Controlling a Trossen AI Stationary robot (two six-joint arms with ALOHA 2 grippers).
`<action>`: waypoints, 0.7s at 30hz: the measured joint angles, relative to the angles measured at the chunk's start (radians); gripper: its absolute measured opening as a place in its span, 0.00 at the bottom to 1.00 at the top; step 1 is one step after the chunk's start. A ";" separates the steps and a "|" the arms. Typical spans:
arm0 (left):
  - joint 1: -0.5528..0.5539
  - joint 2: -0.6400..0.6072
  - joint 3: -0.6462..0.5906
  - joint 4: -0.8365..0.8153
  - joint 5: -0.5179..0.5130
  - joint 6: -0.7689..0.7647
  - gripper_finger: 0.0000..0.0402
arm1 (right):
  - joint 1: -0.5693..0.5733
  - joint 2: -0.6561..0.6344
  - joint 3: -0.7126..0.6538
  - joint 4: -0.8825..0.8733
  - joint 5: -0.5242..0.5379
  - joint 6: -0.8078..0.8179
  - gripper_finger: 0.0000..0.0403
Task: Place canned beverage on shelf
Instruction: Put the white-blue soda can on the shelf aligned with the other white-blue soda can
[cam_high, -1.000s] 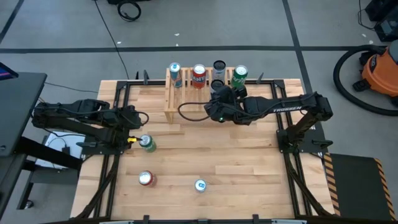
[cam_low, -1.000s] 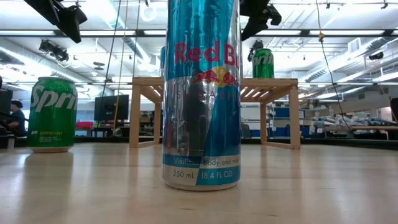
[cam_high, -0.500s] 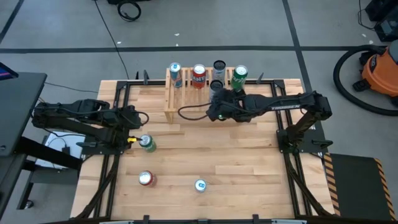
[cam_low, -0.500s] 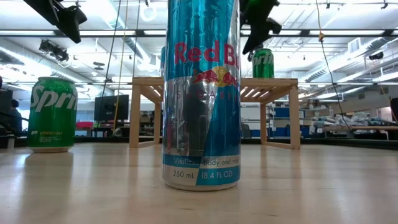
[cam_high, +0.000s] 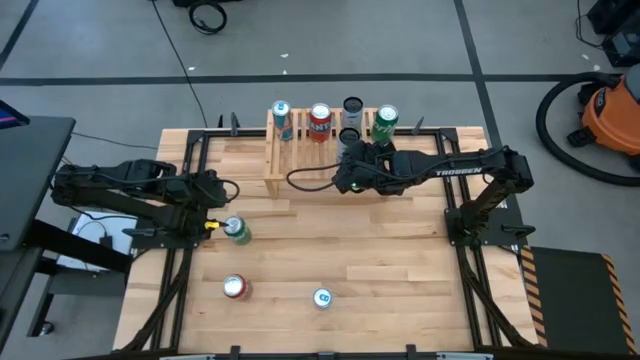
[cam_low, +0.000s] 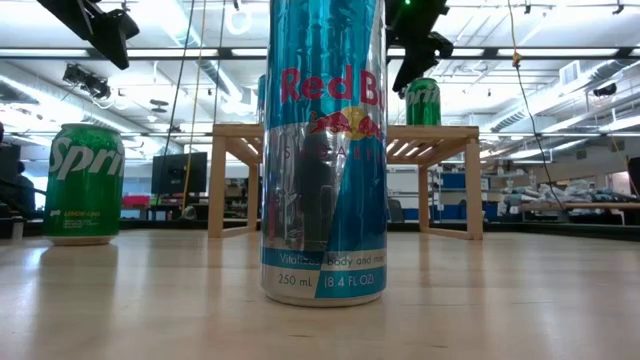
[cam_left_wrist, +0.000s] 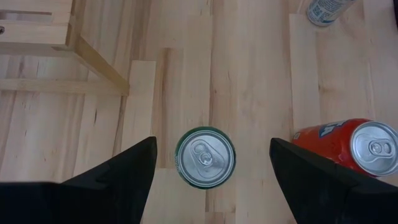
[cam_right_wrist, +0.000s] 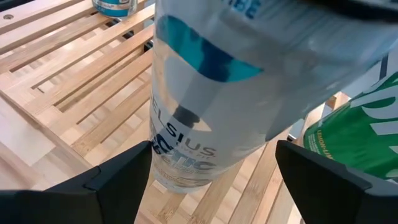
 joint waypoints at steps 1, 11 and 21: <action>0.000 0.000 0.000 0.000 0.000 0.000 0.78 | 0.000 0.000 0.000 0.000 0.000 0.000 0.87; 0.000 0.000 0.000 0.001 0.000 -0.002 0.78 | -0.001 -0.002 0.002 0.002 0.010 -0.007 0.87; 0.000 0.000 0.000 0.001 0.000 0.000 0.78 | -0.004 -0.003 0.003 -0.019 0.034 -0.007 0.87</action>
